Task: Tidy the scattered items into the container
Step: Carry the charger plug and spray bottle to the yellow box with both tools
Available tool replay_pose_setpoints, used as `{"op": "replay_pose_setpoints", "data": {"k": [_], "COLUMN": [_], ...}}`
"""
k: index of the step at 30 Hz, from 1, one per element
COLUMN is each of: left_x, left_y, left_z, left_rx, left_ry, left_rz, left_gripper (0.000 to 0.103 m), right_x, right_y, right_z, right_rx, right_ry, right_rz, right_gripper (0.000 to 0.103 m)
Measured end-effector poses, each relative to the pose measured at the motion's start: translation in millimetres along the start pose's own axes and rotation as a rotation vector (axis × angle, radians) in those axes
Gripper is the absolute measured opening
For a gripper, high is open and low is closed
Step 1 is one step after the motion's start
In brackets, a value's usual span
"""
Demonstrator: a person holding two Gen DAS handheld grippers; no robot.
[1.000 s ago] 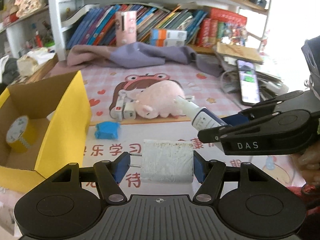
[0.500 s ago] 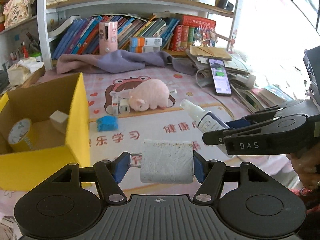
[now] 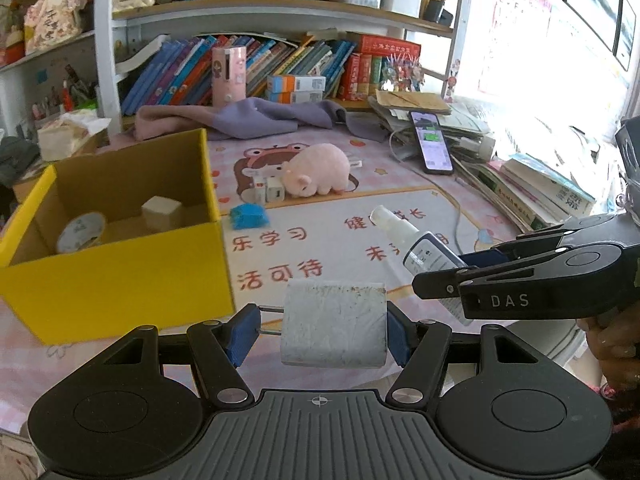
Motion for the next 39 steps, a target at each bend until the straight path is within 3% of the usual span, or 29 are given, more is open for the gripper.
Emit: {"op": "replay_pose_setpoints", "data": {"k": [13,21,32,39], "left_x": [-56,-89,-114,-135], "left_y": [-21,-25,17,46], "left_z": [51,80,92,67], "left_rx": [0.099,0.166,0.271,0.256], "left_ry": [0.103,0.207,0.219,0.225], "left_rz": [0.147,0.219,0.214,0.193], "left_gripper": [0.065,0.065,0.065,0.065], "right_x": [-81,-123,-142,-142], "right_y": [9,25,72,110], "right_z": [2,0,2,-26], "right_rx": [0.025,0.068,0.183,0.189], "right_ry": [0.089,0.153,0.189,0.199], "right_rz": [0.209,0.332,0.360,0.352], "right_gripper": [0.030,0.030,0.030,0.030]}}
Point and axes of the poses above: each gripper's, at about its wrist camera, not at the fingertips, and z roughly against the way its jaws point, x to its right, y to its top, the point moved 5 cm from there along -z, roughly the way its jaws point
